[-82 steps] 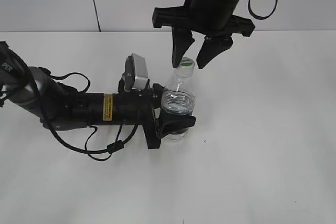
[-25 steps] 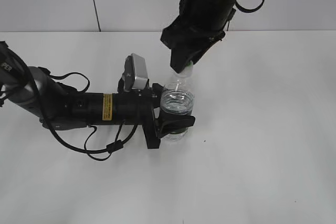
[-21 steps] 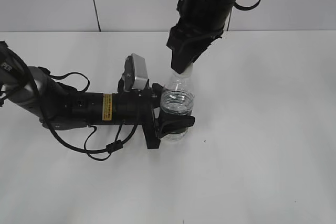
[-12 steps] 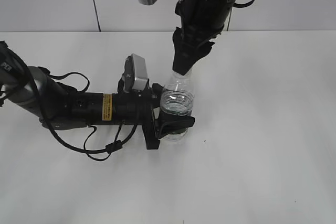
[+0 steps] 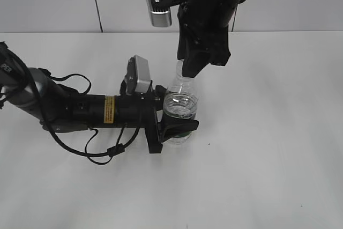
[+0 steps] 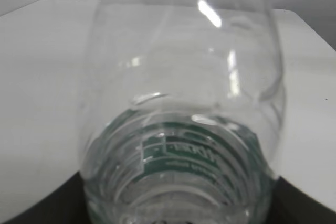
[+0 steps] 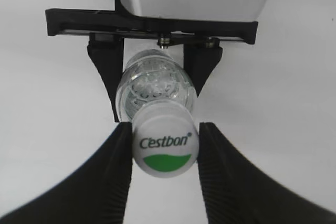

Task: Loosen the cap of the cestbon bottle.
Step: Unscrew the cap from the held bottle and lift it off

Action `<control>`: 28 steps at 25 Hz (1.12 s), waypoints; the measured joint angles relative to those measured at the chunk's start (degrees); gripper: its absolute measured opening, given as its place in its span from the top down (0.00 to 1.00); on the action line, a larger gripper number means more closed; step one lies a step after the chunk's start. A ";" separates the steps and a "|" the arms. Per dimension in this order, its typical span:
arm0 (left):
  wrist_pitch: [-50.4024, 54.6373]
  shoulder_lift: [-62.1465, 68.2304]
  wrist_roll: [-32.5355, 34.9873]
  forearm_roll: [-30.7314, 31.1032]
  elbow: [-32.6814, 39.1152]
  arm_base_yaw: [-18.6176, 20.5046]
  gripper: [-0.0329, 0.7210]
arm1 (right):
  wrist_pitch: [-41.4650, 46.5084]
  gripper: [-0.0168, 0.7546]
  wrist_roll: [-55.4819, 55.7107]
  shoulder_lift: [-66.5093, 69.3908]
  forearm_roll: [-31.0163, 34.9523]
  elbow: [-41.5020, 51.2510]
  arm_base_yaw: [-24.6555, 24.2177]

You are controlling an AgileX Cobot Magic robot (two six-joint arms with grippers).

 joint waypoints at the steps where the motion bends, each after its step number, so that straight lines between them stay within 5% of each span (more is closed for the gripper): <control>1: -0.07 0.00 0.00 -0.01 0.00 0.00 0.42 | 0.04 0.60 -1.34 0.00 0.00 0.00 0.02; 14: -0.46 0.00 0.06 0.09 0.00 0.06 0.42 | 0.04 0.59 -3.47 0.00 0.00 -0.04 0.07; 23: -0.98 0.00 0.00 0.94 0.00 0.06 0.42 | -0.02 0.40 -3.22 0.00 -0.49 -0.04 0.07; 28: -1.00 0.00 0.12 0.95 0.00 0.06 0.42 | -0.18 0.38 -1.04 -0.18 0.11 -0.04 0.07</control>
